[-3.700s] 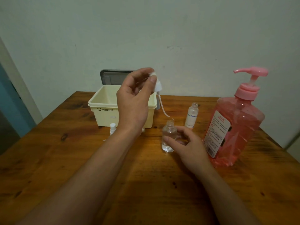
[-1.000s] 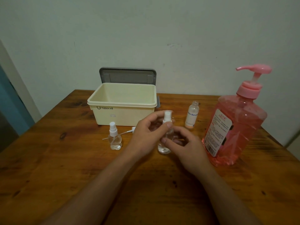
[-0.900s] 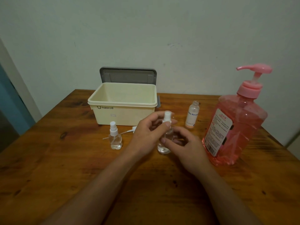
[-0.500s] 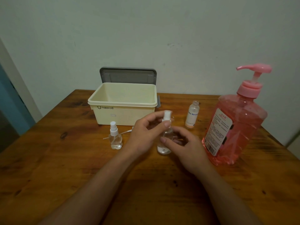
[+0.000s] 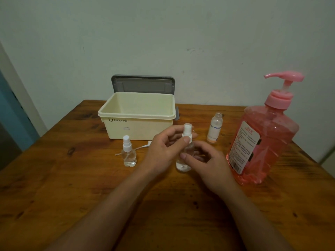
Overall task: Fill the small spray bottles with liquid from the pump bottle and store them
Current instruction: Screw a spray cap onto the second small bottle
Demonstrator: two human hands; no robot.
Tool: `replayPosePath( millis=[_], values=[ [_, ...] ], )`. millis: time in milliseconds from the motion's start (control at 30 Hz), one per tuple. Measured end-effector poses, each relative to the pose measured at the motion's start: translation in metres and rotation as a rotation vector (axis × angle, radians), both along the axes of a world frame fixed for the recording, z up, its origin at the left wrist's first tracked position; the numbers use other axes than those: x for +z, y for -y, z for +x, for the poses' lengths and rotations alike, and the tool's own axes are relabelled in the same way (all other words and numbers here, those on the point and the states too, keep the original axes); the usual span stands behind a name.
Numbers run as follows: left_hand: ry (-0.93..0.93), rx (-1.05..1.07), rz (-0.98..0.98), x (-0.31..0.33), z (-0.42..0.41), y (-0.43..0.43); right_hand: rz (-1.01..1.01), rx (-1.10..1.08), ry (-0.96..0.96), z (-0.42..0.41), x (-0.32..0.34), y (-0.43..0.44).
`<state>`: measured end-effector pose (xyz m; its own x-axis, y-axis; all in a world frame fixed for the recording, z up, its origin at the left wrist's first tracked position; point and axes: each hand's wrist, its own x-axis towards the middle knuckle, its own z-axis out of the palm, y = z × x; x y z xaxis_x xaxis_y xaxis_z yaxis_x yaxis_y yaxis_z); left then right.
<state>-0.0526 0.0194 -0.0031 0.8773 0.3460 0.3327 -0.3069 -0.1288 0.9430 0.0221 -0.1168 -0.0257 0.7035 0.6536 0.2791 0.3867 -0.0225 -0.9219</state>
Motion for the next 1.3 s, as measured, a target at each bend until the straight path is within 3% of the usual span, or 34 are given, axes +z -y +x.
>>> replayPosePath(
  millis=[200, 1300],
  values=[
    [-0.036, 0.089, 0.033, 0.0019, 0.0038, 0.0026, -0.012, 0.002, 0.004, -0.0005, -0.0007, 0.0009],
    [-0.023, 0.109, 0.054, -0.0048, 0.0012, 0.0027, -0.010, -0.031, 0.011, 0.0007, -0.0022, -0.0009]
  ],
)
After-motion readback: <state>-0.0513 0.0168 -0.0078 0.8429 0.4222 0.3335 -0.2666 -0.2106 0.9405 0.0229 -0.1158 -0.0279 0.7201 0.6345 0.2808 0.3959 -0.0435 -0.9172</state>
